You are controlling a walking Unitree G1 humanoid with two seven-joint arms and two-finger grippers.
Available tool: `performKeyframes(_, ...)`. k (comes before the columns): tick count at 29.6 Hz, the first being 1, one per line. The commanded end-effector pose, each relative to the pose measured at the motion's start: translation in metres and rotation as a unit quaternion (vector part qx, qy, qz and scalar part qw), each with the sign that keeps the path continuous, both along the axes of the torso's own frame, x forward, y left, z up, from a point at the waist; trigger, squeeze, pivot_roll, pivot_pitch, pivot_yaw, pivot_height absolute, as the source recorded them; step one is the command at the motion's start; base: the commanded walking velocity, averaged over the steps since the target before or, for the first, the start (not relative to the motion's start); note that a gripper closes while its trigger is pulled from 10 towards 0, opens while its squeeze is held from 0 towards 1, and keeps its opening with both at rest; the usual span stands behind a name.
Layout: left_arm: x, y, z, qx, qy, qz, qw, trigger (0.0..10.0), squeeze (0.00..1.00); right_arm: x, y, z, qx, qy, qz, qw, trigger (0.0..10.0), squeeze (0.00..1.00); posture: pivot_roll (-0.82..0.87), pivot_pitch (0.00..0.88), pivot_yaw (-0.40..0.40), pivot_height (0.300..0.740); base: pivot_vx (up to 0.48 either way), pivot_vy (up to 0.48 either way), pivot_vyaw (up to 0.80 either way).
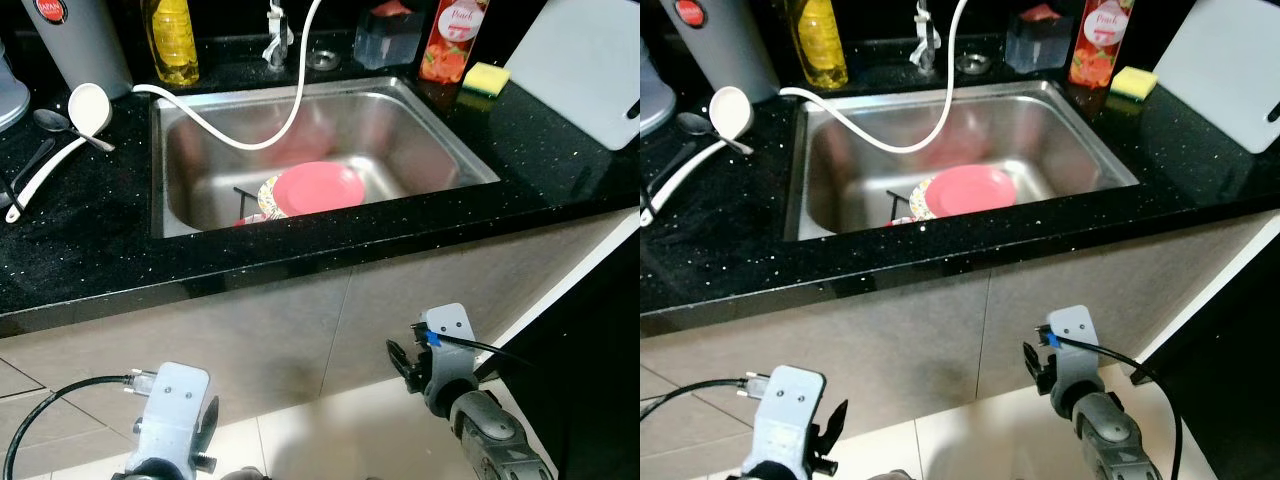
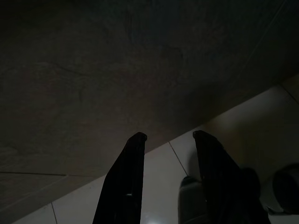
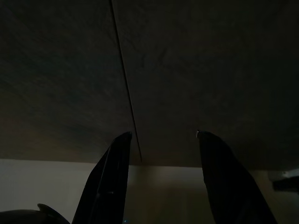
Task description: Kitchen organization
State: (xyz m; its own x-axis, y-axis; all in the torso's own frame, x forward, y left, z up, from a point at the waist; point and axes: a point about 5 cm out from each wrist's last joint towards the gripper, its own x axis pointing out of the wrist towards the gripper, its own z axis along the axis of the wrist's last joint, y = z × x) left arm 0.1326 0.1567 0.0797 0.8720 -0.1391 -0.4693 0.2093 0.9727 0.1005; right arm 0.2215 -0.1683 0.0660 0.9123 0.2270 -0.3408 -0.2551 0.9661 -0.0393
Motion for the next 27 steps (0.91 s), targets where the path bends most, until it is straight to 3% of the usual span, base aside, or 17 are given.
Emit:
performKeyframes(1, -0.0016, 0.0026, 0.0027, 0.014, 0.004, -0.011, 1.0, 10.0, 0.0, -0.0013, 0.0029, -0.0004, 0.003, -0.003, 0.011, 1.0, 10.0, 0.0, 0.09, 0.078, -0.007, 0.74, 0.0, 0.0, 0.0)
performKeyframes(9, 0.0018, 0.0013, 0.0041, 0.017, 0.007, -0.03, 0.999, 10.0, 0.0, -0.0007, 0.0062, -0.0008, -0.012, -0.008, 0.032, 0.999, 10.0, 0.0, 0.09, 0.081, -0.006, 0.74, 0.0, 0.0, 0.0)
performKeyframes(16, 0.0044, -0.0013, 0.0062, 0.025, 0.001, -0.034, 0.999, 10.0, 0.0, 0.0029, 0.0108, 0.0062, -0.066, -0.061, 0.057, 0.994, 10.0, 0.0, 0.11, 0.076, -0.018, 0.74, 0.0, 0.0, 0.0)
performKeyframes(27, 0.0053, -0.0037, 0.0046, 0.029, 0.003, -0.037, 0.999, 10.0, 0.0, 0.0064, 0.0115, 0.0041, -0.056, -0.052, 0.069, 0.995, 10.0, 0.0, 0.13, 0.076, -0.039, 0.74, 0.0, 0.0, 0.0)
